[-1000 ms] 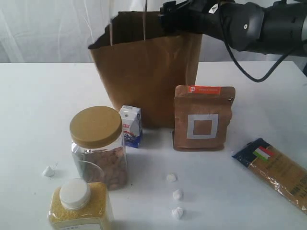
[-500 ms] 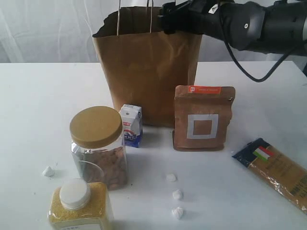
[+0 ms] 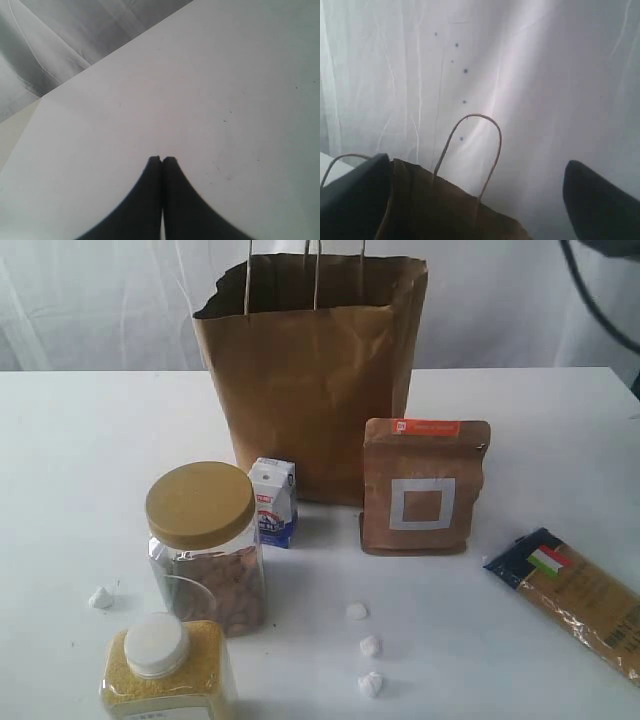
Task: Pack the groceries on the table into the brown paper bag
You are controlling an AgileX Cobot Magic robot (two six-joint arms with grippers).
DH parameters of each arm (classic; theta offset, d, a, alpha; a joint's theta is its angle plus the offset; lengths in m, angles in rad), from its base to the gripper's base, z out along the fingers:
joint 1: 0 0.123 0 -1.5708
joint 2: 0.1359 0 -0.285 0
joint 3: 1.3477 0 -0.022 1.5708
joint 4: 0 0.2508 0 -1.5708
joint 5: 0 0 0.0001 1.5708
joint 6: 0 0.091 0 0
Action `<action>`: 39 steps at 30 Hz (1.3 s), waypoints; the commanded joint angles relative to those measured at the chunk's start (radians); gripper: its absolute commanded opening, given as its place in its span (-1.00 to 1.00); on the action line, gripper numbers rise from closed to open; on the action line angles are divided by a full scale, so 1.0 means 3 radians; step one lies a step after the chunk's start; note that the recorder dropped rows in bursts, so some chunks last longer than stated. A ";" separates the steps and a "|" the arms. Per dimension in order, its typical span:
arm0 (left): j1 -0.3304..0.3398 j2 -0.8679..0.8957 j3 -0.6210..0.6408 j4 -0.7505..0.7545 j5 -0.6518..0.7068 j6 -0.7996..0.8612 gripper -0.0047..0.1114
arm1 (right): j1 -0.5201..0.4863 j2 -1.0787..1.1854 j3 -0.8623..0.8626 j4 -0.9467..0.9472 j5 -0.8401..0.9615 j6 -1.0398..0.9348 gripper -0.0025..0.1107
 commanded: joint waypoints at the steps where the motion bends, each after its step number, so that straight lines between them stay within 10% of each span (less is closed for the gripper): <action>1: -0.0017 -0.0008 0.0021 -0.0002 -0.0004 -0.0018 -0.92 | -0.0026 -0.0373 -0.0012 -0.0059 0.0426 -0.0791 0.56; 11: -0.0017 -0.0008 0.0021 -0.0002 -0.0004 -0.0018 -0.92 | -0.0519 -0.0799 -0.0005 -0.0829 0.1151 -0.0218 0.11; 20: -0.0017 -0.0008 0.0021 -0.0002 -0.0004 -0.0018 -0.92 | -0.1745 -0.0840 0.0420 -0.1702 0.1583 0.1872 -0.95; 32: -0.0017 -0.0008 0.0021 -0.0002 -0.0004 -0.0018 -0.92 | -0.1956 -0.2046 0.2997 -0.1454 -0.0498 0.2393 -0.96; 39: -0.0017 -0.0008 0.0021 -0.0002 -0.0004 -0.0018 -0.92 | -0.1956 -0.2997 0.3589 -0.1292 -0.0943 0.2175 -0.96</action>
